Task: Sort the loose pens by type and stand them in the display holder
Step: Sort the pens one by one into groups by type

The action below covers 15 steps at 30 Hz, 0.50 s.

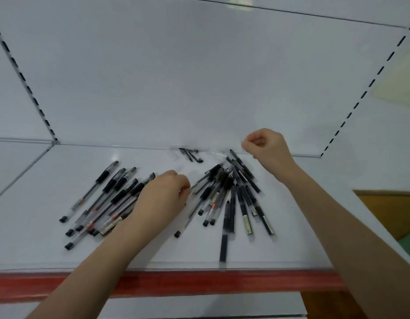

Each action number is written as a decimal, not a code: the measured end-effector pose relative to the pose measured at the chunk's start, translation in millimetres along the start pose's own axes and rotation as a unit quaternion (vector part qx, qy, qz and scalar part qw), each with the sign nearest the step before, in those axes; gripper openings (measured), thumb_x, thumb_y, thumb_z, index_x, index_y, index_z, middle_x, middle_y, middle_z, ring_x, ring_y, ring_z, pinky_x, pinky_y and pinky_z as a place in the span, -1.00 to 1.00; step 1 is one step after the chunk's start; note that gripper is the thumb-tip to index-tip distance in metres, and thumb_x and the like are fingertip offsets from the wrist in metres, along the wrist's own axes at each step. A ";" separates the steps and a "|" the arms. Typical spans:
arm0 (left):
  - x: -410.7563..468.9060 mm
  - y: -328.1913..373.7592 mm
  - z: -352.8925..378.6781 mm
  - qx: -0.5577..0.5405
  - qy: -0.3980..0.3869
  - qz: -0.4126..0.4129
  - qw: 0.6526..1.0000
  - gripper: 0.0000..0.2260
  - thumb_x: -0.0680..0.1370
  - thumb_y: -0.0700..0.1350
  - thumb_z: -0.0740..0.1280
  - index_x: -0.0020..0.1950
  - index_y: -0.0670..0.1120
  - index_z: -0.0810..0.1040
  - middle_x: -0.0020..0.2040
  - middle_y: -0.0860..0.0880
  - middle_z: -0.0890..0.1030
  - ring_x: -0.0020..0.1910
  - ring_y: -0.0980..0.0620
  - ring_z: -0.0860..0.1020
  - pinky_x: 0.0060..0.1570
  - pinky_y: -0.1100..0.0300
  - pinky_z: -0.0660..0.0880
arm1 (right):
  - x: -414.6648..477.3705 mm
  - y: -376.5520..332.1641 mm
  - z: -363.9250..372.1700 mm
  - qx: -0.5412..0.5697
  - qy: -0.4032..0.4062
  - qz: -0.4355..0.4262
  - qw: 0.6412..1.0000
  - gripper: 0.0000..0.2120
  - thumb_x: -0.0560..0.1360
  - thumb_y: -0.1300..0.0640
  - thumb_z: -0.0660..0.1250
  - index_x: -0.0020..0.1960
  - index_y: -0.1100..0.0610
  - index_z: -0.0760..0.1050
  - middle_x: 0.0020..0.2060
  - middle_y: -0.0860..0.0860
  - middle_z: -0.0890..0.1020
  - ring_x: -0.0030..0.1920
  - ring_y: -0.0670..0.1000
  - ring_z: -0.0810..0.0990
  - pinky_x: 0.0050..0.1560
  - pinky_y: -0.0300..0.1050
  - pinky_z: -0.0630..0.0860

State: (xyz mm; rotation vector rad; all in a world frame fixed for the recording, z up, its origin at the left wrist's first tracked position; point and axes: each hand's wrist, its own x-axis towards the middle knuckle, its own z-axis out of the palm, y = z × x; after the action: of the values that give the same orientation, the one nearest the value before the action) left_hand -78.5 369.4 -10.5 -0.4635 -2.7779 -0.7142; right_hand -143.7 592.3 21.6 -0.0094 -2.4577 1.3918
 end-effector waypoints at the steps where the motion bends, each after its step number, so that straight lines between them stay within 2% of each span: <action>1: 7.1 2.4 2.6 0.014 -0.012 -0.005 1.000 -0.81 0.56 -0.13 0.20 0.04 -0.14 0.57 -0.04 -0.10 0.55 -0.08 -0.07 0.52 -0.08 0.11 0.46 | -3.4 2.8 -4.7 -0.002 0.001 0.005 1.000 -0.93 0.43 0.21 0.38 -0.13 0.13 0.49 -0.27 -0.05 0.55 -0.20 -0.05 0.53 -0.08 -0.13 0.50; 4: 24.4 8.7 11.1 0.064 -0.053 -0.019 0.996 -0.79 0.56 -0.09 0.19 0.06 -0.16 0.52 0.02 -0.12 0.54 -0.01 -0.12 0.51 -0.06 0.11 0.42 | -13.7 8.5 -15.7 -0.009 -0.004 0.015 1.000 -0.90 0.43 0.21 0.37 -0.08 0.13 0.47 -0.21 0.03 0.58 -0.20 -0.04 0.54 -0.11 -0.16 0.48; 7: 35.1 10.8 16.2 0.100 -0.073 -0.037 0.992 -0.78 0.56 -0.08 0.19 0.01 -0.21 0.51 0.01 -0.15 0.55 -0.03 -0.14 0.52 -0.06 0.07 0.44 | -21.4 13.7 -23.8 0.004 -0.003 0.020 1.000 -0.84 0.43 0.21 0.36 -0.02 0.09 0.44 -0.17 0.05 0.60 -0.20 -0.05 0.54 -0.08 -0.12 0.48; 11: 39.4 11.8 17.6 0.100 -0.087 -0.040 0.990 -0.77 0.56 -0.09 0.19 0.05 -0.19 0.55 -0.01 -0.14 0.56 -0.05 -0.12 0.52 -0.08 0.08 0.44 | -27.4 16.5 -30.3 0.013 -0.012 0.020 1.000 -0.82 0.45 0.21 0.34 0.03 0.05 0.44 -0.23 -0.03 0.59 -0.23 -0.06 0.55 -0.11 -0.13 0.47; 15: 38.5 9.1 17.1 0.088 -0.084 -0.044 0.992 -0.79 0.55 -0.13 0.18 0.04 -0.19 0.55 -0.02 -0.14 0.58 -0.07 -0.10 0.52 -0.12 0.12 0.44 | -29.9 16.2 -29.0 0.020 -0.022 0.019 0.999 -0.80 0.46 0.20 0.33 0.05 0.01 0.46 -0.19 0.02 0.59 -0.22 -0.03 0.55 -0.11 -0.14 0.47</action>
State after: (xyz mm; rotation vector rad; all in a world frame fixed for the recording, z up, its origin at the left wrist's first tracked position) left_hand -113.3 394.9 -9.7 -0.3848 -3.0024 -0.4600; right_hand -109.7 620.4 14.0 -0.0172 -2.4784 1.4720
